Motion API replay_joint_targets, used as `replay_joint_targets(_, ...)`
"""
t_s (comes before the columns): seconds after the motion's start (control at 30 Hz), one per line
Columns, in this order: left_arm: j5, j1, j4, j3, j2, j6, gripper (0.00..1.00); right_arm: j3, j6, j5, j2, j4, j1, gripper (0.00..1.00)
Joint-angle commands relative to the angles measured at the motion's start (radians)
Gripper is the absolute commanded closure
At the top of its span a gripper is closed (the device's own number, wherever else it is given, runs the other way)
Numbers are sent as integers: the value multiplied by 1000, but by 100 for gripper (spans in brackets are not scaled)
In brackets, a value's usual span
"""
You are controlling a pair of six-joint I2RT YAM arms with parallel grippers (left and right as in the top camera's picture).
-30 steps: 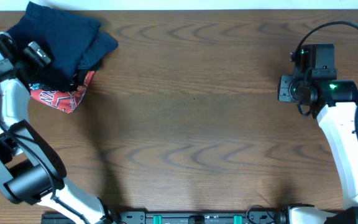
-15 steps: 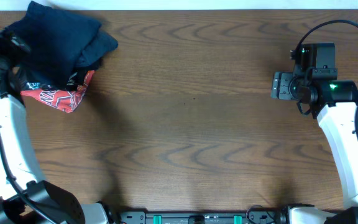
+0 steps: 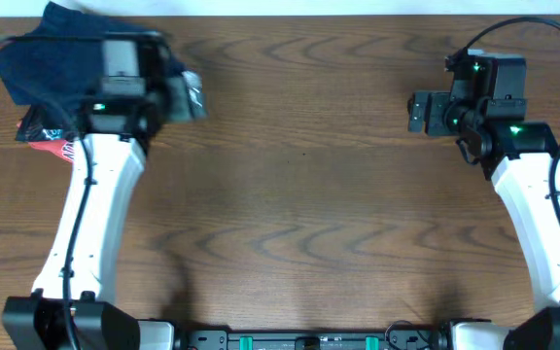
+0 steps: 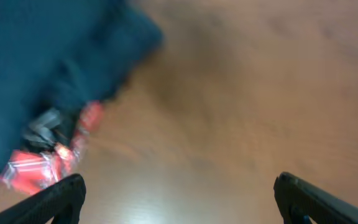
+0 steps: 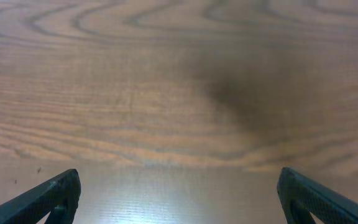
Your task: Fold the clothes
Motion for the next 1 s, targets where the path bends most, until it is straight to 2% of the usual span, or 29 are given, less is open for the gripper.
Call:
replay_joint_targets(0.0, -3, -21, -117, 11, 0, 21, 2, 2, -63, -23, 41, 7, 16, 1)
replay_joint_targets(0.23, 28, -16, -477, 11, -14, 16, 2, 7, -63, -22, -6, -85, -3, 1)
replay_joint_targets(0.3, 31, -16, -542, 11, -19, 16, 2, 7, -57, -11, -40, -121, -6, 1)
replay_joint_targets(0.4, 30, -16, -557, -5, -53, 17, 2, 7, -3, 34, -87, -177, -6, 1)
replay_joint_targets(0.63, 31, -16, -357, -188, -359, 16, 2, -54, 70, 84, -278, -245, 2, 1)
replay_joint_targets(0.83, 33, -16, -133, -414, -747, 16, 2, -277, 175, 253, -592, -104, 66, 1)
replay_joint_targets(0.97, 32, -16, -39, -494, -933, 17, 2, -420, 175, 272, -775, -35, 75, 1)
